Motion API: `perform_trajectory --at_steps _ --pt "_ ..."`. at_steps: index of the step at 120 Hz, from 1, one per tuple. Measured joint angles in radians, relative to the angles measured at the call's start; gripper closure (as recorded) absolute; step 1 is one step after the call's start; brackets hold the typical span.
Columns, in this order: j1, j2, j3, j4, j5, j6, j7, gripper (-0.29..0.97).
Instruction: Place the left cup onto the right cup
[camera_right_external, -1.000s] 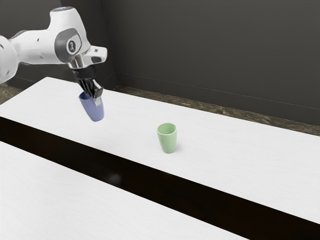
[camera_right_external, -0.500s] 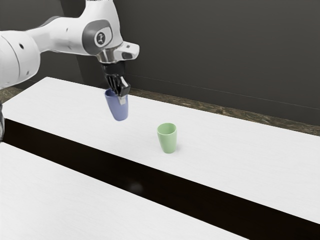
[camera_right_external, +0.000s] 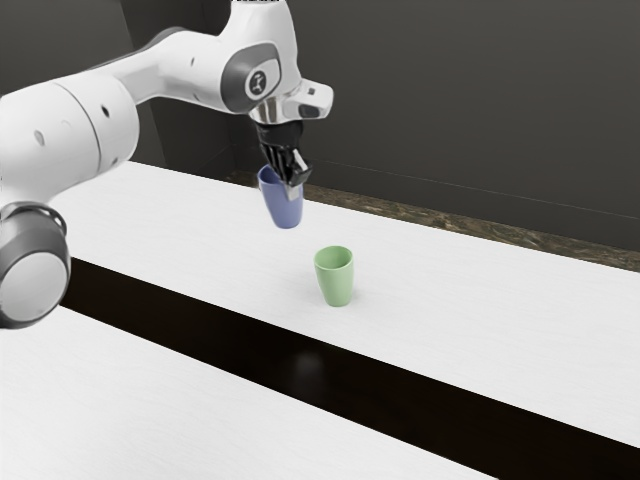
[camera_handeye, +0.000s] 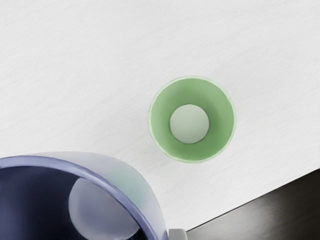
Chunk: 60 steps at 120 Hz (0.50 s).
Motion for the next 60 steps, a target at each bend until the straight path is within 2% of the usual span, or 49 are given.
perform_trajectory --at_steps 60 --pt "-0.002 0.111 -0.052 0.083 -0.011 0.091 -0.029 0.79"
